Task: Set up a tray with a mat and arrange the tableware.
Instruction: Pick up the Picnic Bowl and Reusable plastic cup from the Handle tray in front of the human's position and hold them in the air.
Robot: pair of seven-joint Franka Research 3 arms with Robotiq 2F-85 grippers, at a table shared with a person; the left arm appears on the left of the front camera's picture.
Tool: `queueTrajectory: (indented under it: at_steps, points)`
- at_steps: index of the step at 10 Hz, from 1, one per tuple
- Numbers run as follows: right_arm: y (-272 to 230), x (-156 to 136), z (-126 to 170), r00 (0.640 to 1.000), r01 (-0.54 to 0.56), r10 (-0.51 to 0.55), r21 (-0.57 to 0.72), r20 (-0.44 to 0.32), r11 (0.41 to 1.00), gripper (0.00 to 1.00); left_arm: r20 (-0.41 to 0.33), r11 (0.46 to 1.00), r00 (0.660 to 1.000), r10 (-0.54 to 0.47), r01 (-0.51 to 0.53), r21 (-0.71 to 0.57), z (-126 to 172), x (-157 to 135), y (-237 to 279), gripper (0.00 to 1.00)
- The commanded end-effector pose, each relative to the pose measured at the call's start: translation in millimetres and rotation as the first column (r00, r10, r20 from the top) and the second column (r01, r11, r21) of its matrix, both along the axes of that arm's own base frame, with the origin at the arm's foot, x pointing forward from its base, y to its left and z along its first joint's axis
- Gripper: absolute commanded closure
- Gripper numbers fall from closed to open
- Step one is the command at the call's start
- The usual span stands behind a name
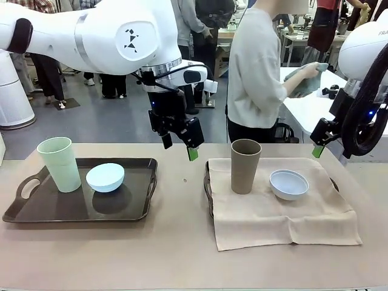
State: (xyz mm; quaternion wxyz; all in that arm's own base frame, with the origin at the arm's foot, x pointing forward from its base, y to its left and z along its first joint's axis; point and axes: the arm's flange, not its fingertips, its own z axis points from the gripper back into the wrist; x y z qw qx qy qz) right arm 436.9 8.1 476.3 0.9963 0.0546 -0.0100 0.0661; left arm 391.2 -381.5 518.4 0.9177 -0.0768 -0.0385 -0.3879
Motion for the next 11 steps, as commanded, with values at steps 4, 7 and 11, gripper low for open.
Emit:
queueTrajectory:
  at_steps: [4,7,11]
  points:
    - [1.0,-4.6,-2.8,1.0,-0.001,0.001,-0.001,0.002,1.0,0.01,-0.003,1.0,1.0,-0.019,0.019,0.003,0.9,-2.6,4.5,0.0]
    - [-9.3,-8.2,4.4,0.998,0.057,-0.057,0.007,0.019,0.998,0.01,0.098,0.969,0.966,0.239,-0.244,0.047,31.0,-1.6,18.1,0.0]
    - [-40.6,-31.2,18.1,0.99,0.135,-0.135,0.001,0.033,0.991,0.01,-0.012,0.855,0.855,0.518,-0.517,0.031,38.9,13.3,184.7,0.0]
